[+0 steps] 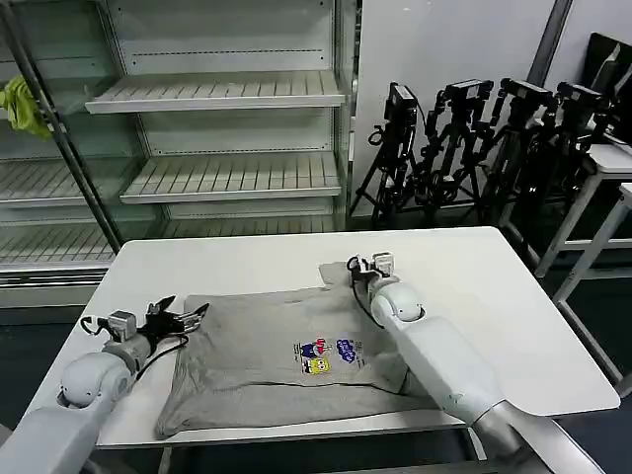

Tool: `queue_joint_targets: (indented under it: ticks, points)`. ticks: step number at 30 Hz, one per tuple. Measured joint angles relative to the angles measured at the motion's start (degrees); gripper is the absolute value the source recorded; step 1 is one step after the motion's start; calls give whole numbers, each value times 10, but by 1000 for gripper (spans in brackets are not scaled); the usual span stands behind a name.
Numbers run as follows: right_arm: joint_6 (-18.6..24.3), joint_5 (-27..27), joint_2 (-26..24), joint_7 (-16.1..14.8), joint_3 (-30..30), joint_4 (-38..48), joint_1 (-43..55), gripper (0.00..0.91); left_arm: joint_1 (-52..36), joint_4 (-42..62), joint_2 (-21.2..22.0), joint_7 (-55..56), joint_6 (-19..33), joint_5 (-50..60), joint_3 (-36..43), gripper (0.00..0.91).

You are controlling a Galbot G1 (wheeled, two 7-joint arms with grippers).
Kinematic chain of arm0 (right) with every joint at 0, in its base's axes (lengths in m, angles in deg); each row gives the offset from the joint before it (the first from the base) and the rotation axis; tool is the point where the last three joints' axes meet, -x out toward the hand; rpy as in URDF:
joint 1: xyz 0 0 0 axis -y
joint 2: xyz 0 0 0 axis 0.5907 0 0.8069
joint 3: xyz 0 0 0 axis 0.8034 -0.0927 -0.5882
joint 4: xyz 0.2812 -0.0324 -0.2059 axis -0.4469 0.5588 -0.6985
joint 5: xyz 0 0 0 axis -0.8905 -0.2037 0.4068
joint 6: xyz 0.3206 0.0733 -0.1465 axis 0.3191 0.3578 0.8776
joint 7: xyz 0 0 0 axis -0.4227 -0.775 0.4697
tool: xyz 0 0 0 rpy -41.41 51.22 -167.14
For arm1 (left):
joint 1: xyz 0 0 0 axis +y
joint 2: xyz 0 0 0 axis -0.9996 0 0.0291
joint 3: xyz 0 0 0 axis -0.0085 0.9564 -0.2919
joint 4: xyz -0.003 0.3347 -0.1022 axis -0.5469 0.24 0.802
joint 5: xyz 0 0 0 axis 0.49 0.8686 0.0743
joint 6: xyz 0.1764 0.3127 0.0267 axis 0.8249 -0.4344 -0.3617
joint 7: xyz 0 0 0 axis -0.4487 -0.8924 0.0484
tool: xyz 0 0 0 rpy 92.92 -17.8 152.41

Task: Fold and organize the clothes.

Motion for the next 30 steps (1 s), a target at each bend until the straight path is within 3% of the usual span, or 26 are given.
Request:
queue_joint_targets:
  ticks: [3,6,7,8,12,22,30]
  points:
    - [0,1,-1,1,1,-5,-3,0,-2,4,3,-2,2,2,2,625]
    - [-1,1,-2,1,2,-9,-5,0,-3,7,5,-4,5,4,4,433]
    - [-1,1,-3,1,2,-10,-6,0,-4,8,5,-4,6,5,4,433]
    - [-1,1,-3,1,2,-11,-6,0,-4,9,5,-4,7,5,5,282]
    - [-2,1,-6,1,2,-14,-7,0,-6,11,5,-5,9,6,6,161]
    - [-2,4,-6,-1,4,-14,-9,0,-6,15,7,-9,17,7,7,50]
    - [-1,4,-7,-1,4,-15,-9,0,-5,17,8,-13,28,10,7,50]
